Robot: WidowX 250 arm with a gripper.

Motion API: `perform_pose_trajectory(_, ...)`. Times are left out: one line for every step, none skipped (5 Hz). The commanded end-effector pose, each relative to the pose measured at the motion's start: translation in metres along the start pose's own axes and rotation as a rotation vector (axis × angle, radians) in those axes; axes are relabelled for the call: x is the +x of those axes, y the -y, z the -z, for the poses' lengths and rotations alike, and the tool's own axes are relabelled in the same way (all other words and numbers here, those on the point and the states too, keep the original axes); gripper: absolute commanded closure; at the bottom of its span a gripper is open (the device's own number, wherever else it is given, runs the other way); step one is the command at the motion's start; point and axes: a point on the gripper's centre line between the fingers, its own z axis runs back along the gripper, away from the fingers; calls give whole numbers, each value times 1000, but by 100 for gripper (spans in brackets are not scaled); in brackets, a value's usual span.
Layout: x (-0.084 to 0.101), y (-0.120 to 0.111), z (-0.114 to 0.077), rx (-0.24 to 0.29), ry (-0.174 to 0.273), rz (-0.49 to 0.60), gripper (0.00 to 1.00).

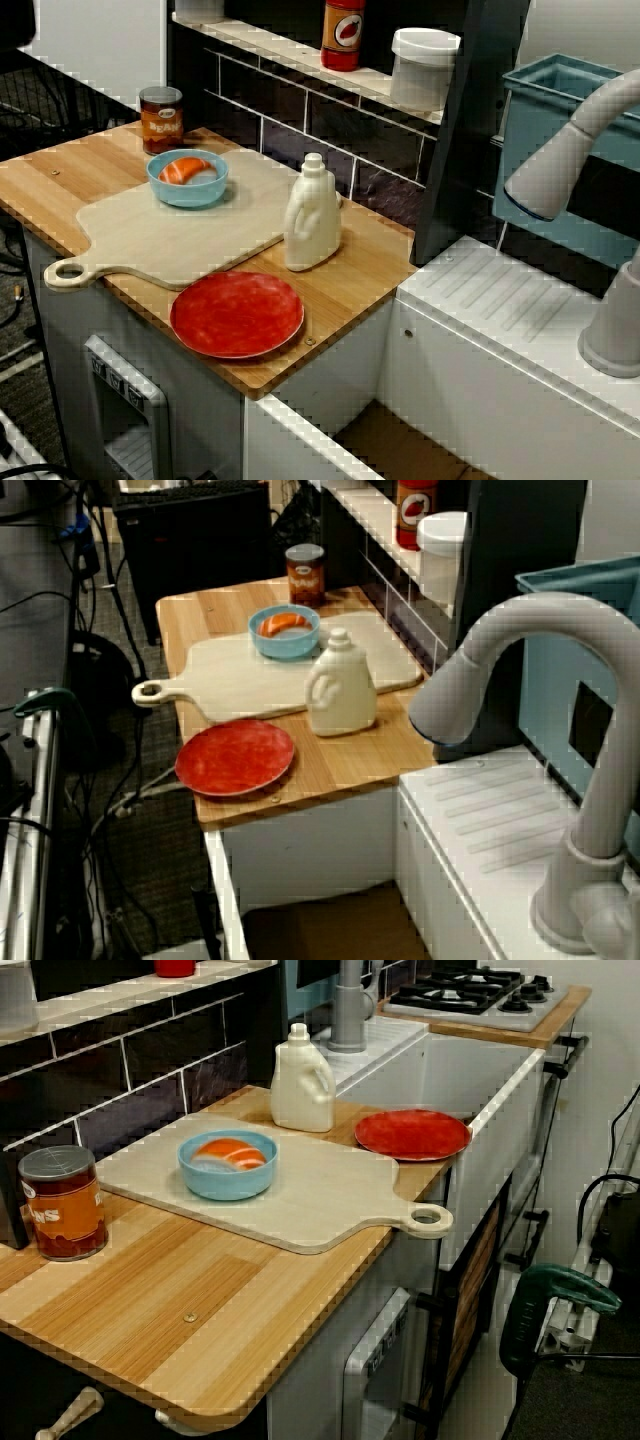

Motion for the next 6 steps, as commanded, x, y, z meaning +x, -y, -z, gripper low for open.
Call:
perform_pose_trajectory(0, 0, 0, 0, 0, 0, 0)
perform_pose_trajectory(17, -29, 4, 62, 71, -10, 0)
perform_pose_trajectory(47, -70, 12, 82, 60, -95, 0)
perform_pose_trajectory(73, -96, 14, 94, 81, -139, 0)
perform_pose_trajectory(106, -104, 14, 152, 126, -159, 0)
perform_pose_trajectory(133, -105, 20, 115, 100, -147, 0)
